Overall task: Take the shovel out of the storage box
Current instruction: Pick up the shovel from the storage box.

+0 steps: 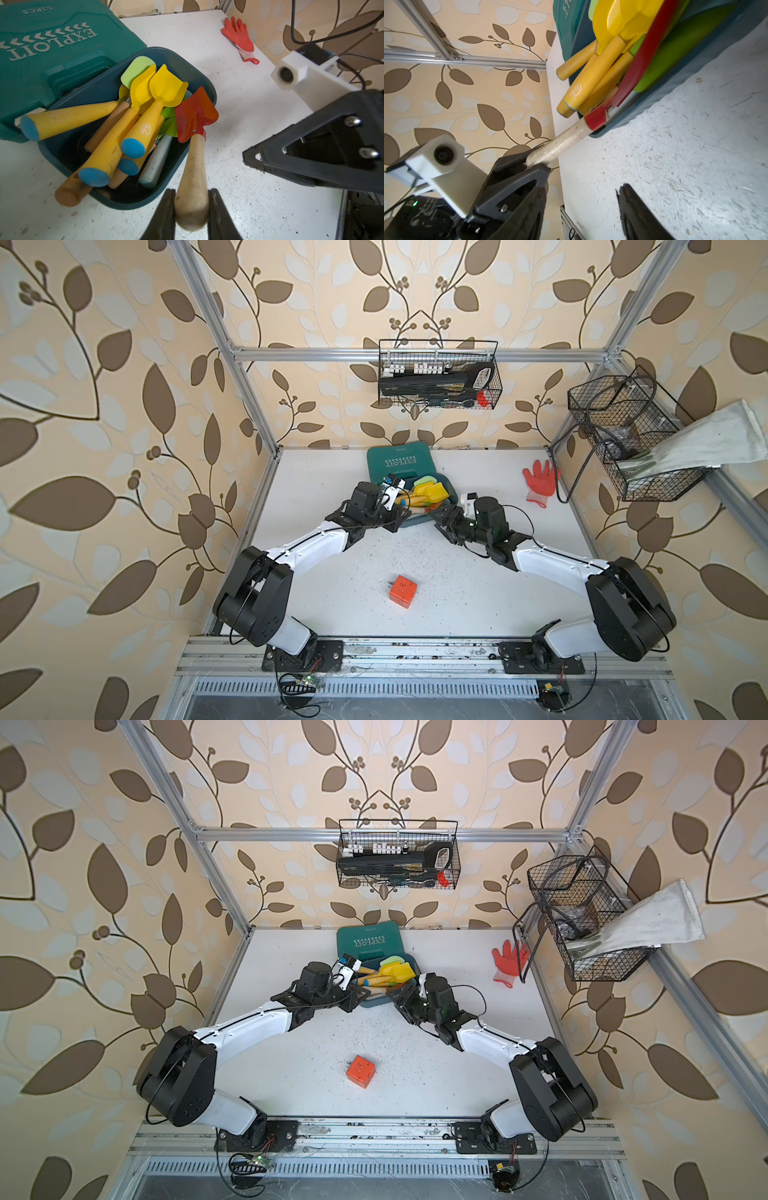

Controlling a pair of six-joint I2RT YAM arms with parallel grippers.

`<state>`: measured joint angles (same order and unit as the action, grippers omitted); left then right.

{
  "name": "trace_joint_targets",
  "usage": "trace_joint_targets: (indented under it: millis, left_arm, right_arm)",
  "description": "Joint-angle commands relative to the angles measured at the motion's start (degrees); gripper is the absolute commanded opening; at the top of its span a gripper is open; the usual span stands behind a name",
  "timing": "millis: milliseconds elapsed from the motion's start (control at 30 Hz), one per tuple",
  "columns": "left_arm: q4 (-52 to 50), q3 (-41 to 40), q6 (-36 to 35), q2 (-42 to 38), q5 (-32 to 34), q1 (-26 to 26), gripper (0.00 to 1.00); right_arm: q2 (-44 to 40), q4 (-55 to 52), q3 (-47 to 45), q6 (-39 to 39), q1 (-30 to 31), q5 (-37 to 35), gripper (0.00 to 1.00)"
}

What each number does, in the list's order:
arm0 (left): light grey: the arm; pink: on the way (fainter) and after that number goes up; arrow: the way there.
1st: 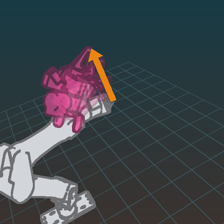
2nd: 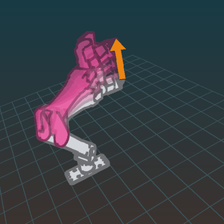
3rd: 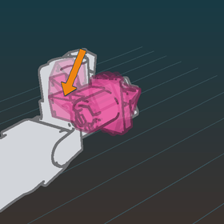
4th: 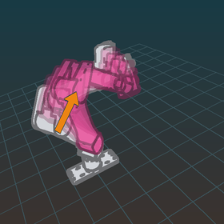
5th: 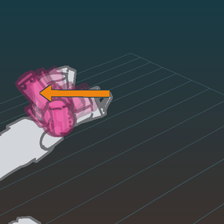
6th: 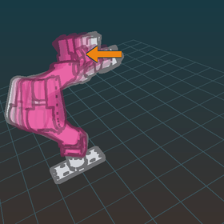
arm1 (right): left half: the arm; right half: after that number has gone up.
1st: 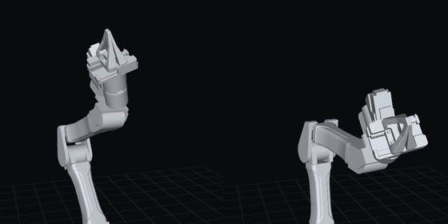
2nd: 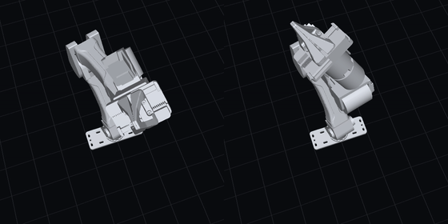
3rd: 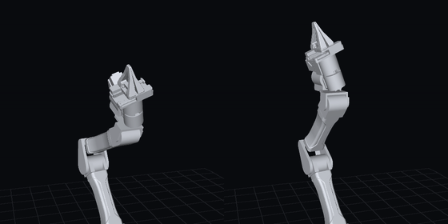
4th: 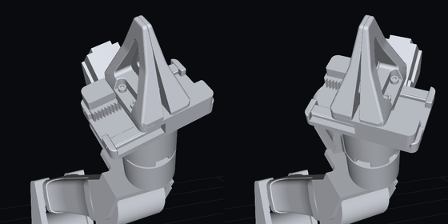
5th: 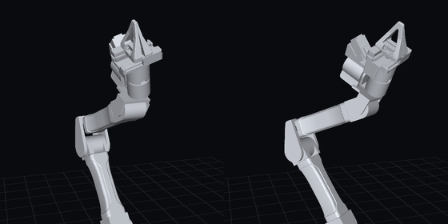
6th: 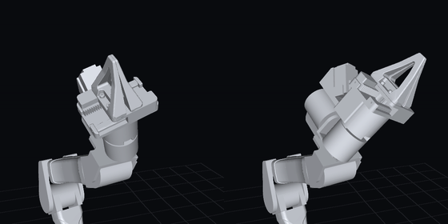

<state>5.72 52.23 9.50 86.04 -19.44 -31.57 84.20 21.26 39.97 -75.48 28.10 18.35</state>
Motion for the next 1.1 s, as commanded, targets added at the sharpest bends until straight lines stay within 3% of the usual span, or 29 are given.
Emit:
trace_joint_targets:
  millis: [0,333,633,1067]
  left_arm:
    - [3.2,-0.1,0.7,-2.7,-2.0,-0.6,0.0]
    - [2.9,-0.1,0.9,-2.8,-1.9,-0.7,0.0]
    - [2.9,-0.1,1.1,-2.7,-2.3,-0.7,0.0]
    - [3.9,-0.8,1.6,-3.1,-4.1,-0.9,0.0]
  right_arm:
    - [3.8,6.5,0.3,-8.4,0.8,-2.1,0.59]
    - [12.9,13.3,4.6,-16.0,2.3,-5.2,0.58]
    - [9.2,13.4,4.3,-15.6,4.2,-9.2,0.55]
    - [13.6,16.4,7.0,-19.3,4.8,-9.1,0.43]
